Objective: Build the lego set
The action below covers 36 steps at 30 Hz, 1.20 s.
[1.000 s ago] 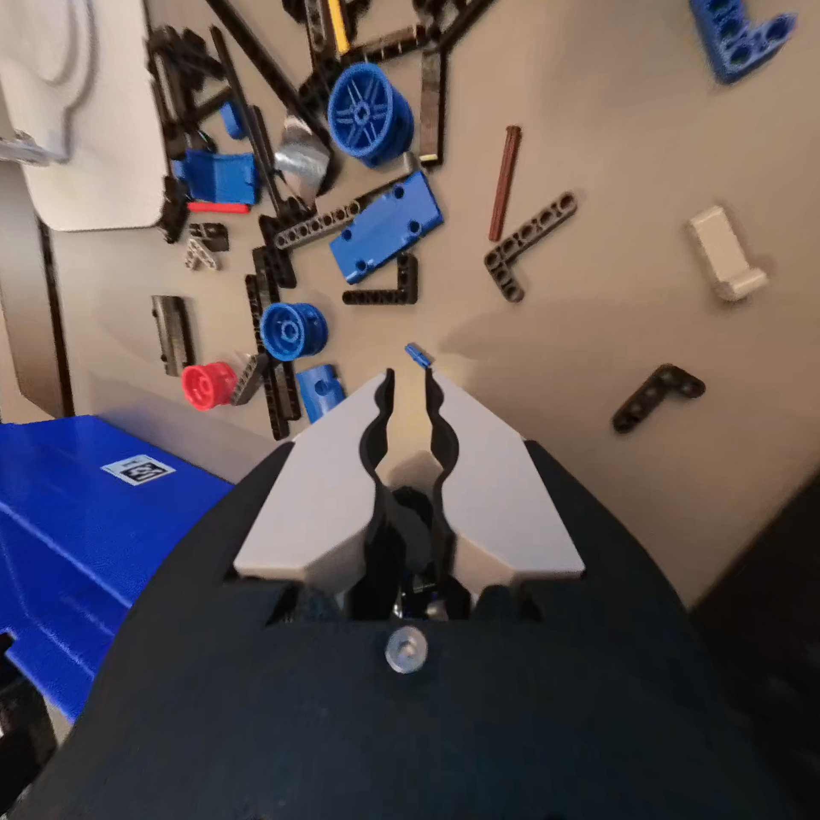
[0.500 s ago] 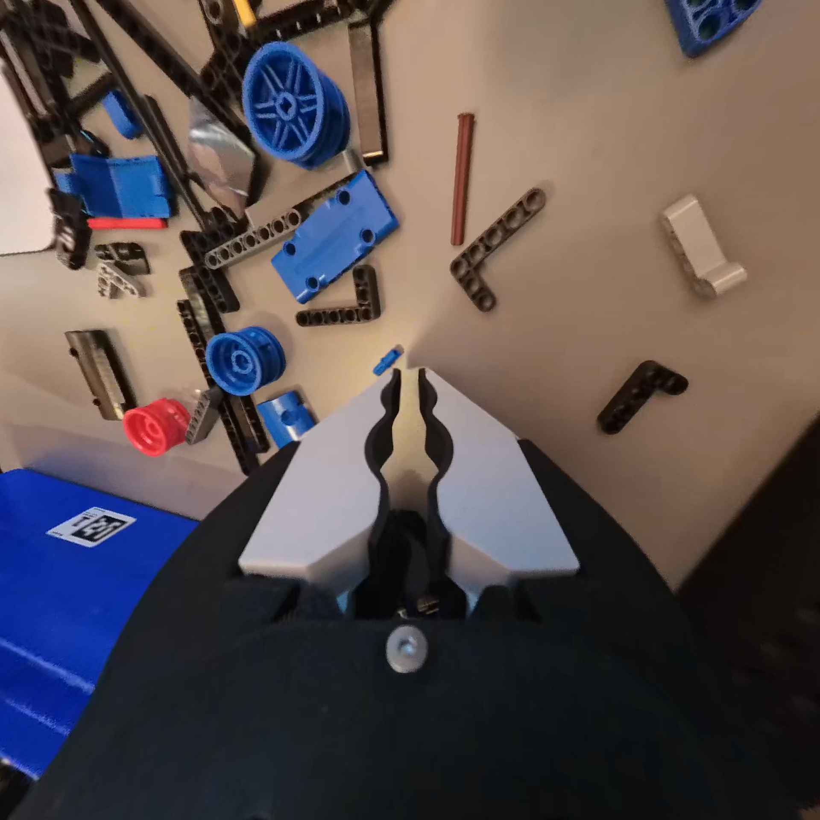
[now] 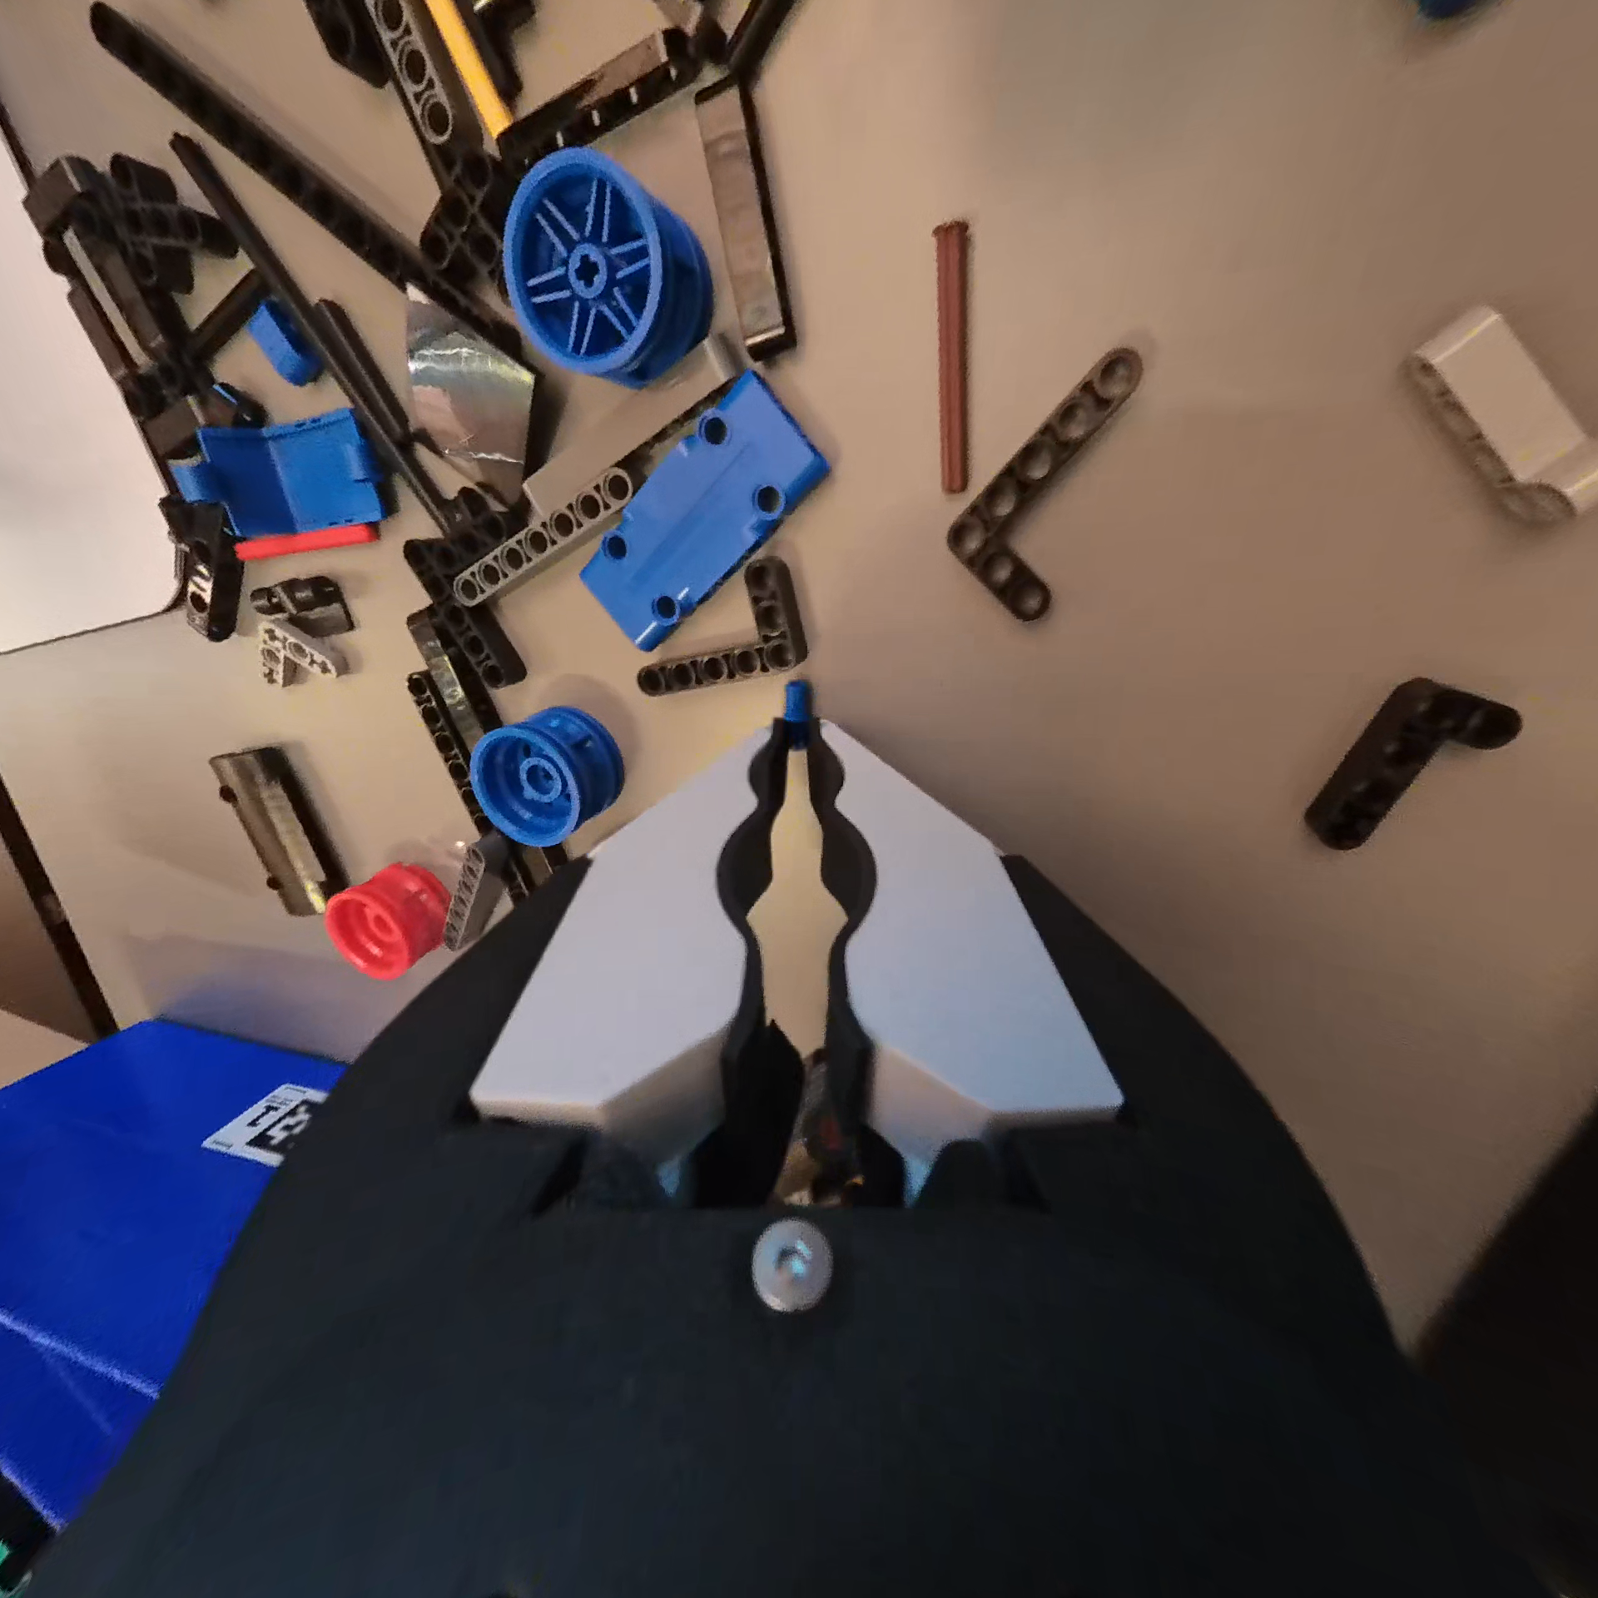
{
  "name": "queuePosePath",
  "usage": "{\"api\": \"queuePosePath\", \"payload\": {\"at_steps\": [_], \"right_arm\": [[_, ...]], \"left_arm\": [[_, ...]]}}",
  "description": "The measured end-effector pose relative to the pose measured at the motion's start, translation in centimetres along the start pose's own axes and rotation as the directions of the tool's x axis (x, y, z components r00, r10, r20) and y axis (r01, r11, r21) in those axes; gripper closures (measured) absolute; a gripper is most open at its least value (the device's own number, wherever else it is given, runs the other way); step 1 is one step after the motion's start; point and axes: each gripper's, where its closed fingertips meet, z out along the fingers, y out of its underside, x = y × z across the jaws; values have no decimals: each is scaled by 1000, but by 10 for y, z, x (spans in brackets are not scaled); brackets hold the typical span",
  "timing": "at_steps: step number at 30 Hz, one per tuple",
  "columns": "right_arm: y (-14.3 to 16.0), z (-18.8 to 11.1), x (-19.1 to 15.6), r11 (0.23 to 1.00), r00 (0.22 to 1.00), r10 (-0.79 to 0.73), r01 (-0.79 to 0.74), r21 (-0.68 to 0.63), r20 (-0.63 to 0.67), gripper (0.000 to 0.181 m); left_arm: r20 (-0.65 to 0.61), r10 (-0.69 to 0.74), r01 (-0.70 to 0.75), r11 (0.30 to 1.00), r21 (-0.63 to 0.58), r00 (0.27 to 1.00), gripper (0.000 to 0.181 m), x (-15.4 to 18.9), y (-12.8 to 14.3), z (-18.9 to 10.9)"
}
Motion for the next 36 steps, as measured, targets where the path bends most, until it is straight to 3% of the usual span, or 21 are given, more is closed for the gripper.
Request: {"api": "queuePosePath", "payload": {"at_steps": [5,10,15,36], "right_arm": [[-9,0,-3,999,1000,2,-3,50,12,164],[-34,-2,-7,978,996,75,-82,194,41,160],[-38,3,-14,979,999,31,-35,201,24,162],[-40,1,-18,975,999,9,-18,221,40,178]], "left_arm": [[86,-12,8,999,48,996,179,-6,-8,-9],[280,6,-62,980,191,960,179,-4,-50,-45],[390,-8,-110,954,279,921,179,4,-80,-67],[442,4,-171,926,338,897,179,8,-101,-84]]}}
